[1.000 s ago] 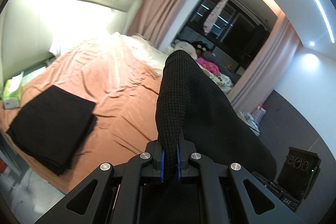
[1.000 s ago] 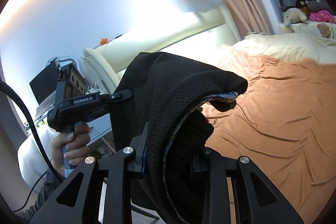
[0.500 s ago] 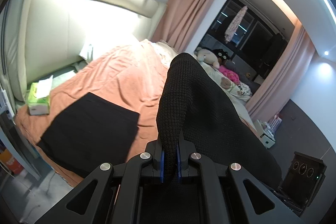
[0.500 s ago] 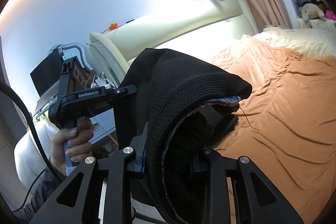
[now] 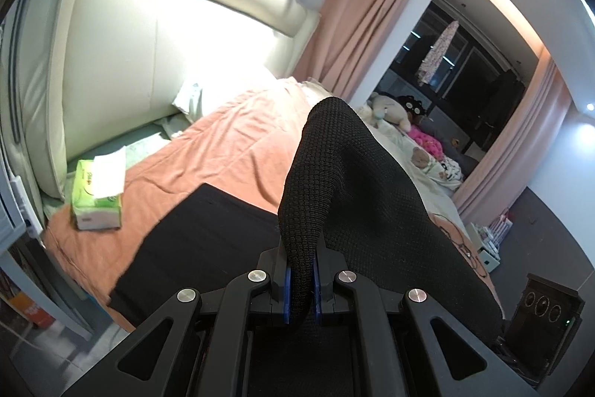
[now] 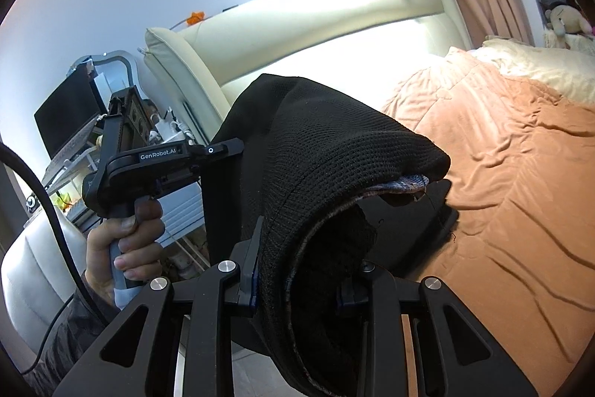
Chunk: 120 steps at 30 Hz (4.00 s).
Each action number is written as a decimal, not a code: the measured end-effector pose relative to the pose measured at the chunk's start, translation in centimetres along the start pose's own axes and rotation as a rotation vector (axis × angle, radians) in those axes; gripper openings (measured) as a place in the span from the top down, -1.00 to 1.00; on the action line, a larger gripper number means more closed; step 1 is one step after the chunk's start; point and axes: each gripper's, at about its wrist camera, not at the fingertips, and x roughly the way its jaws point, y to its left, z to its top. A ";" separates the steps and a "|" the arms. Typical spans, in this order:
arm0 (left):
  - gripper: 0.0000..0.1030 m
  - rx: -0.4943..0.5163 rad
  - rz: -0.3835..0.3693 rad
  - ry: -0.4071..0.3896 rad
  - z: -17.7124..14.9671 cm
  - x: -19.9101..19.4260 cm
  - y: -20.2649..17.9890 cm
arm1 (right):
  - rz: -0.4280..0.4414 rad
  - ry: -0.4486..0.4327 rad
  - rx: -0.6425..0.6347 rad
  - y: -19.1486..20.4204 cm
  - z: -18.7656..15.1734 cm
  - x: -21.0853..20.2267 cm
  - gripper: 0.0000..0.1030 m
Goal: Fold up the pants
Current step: 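Lift the shorts with both grippers and fold them in half, then lower the folded shorts onto the bed beside the tissue box with both grippers, then open both grippers and withdraw them from the folded shorts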
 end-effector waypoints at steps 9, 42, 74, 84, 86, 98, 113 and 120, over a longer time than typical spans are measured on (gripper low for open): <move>0.84 -0.015 0.095 0.035 3.0 3.8 4.5 | 0.028 0.071 -0.009 -0.7 2.2 6.8 0.52; 0.22 -0.052 0.372 0.276 3.6 21.9 11.1 | -0.183 0.259 0.235 -14.0 4.3 18.5 -0.29; 0.10 -0.014 0.439 0.244 -5.4 12.3 12.4 | -0.041 0.332 -0.067 -10.2 6.0 20.5 0.38; 0.10 0.052 0.511 0.219 -6.0 10.7 8.3 | -0.125 0.287 -0.104 -8.3 6.2 16.0 0.38; 0.10 0.058 0.503 0.207 -6.4 10.0 7.4 | -0.118 0.278 -0.106 -8.0 6.2 15.5 0.37; 0.10 0.017 0.486 0.233 -10.7 8.7 5.3 | -0.068 0.335 -0.172 -3.5 4.2 17.2 0.37; 0.10 0.010 0.492 0.229 -14.2 5.0 -1.7 | -0.156 0.364 -0.266 -1.8 3.2 9.2 0.37; -0.11 0.068 0.464 0.207 -14.8 2.9 -6.3 | -0.225 0.329 -0.281 -0.5 3.0 2.8 0.08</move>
